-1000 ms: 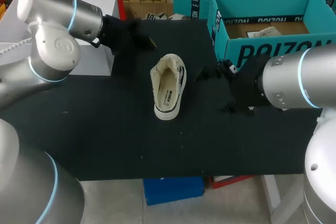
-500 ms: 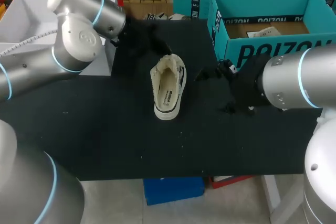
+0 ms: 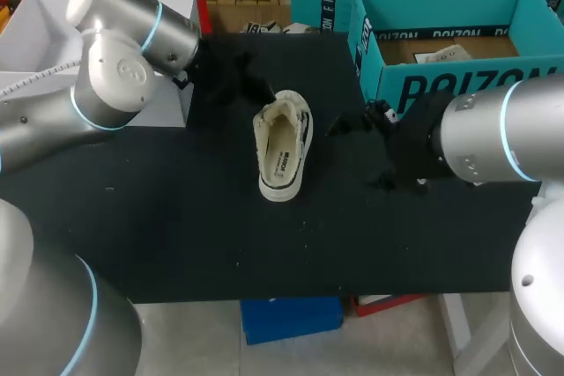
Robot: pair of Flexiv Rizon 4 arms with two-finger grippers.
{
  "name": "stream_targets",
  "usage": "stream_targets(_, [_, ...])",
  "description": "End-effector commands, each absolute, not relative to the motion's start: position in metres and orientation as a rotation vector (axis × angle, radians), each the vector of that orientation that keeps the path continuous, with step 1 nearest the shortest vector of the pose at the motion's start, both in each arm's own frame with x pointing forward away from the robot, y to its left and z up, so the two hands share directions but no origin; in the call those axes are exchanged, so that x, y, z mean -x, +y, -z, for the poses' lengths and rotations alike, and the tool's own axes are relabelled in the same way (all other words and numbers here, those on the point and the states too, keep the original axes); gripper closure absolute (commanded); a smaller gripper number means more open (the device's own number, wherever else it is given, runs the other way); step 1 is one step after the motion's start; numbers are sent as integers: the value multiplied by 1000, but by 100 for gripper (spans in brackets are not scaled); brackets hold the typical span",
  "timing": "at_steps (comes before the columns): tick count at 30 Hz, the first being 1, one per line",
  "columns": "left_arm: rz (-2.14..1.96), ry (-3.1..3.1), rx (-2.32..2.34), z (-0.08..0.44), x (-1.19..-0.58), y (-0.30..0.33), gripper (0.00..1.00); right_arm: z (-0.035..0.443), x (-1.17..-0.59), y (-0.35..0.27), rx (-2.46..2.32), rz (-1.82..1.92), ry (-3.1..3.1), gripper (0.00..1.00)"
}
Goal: Take the shoe out of the shoebox, open the shoe tongue, remove and reinsert the insole, then place the shoe into the shoebox
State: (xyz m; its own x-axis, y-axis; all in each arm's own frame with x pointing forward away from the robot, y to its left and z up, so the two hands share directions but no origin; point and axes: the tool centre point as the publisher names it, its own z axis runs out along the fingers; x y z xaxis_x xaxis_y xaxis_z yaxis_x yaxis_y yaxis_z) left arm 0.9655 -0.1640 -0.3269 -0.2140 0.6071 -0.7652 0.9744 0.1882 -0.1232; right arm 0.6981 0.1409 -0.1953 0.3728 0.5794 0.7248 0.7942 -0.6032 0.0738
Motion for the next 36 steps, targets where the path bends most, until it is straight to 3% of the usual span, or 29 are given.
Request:
stream_targets(1, [837, 1900, -1462, 328, -948, -153, 100, 198, -698, 148, 2435, 1156, -1178, 0])
stream_targets(12, [860, 1902, -1476, 334, -941, -163, 100, 198, -698, 148, 2435, 1156, -1178, 0])
stream_targets(24, [795, 1874, -1412, 301, -972, -135, 100, 198, -698, 148, 2435, 1156, -1178, 0])
stream_targets(36, [867, 1881, -1417, 331, -993, -170, 100, 198, -698, 148, 2435, 1156, -1178, 0])
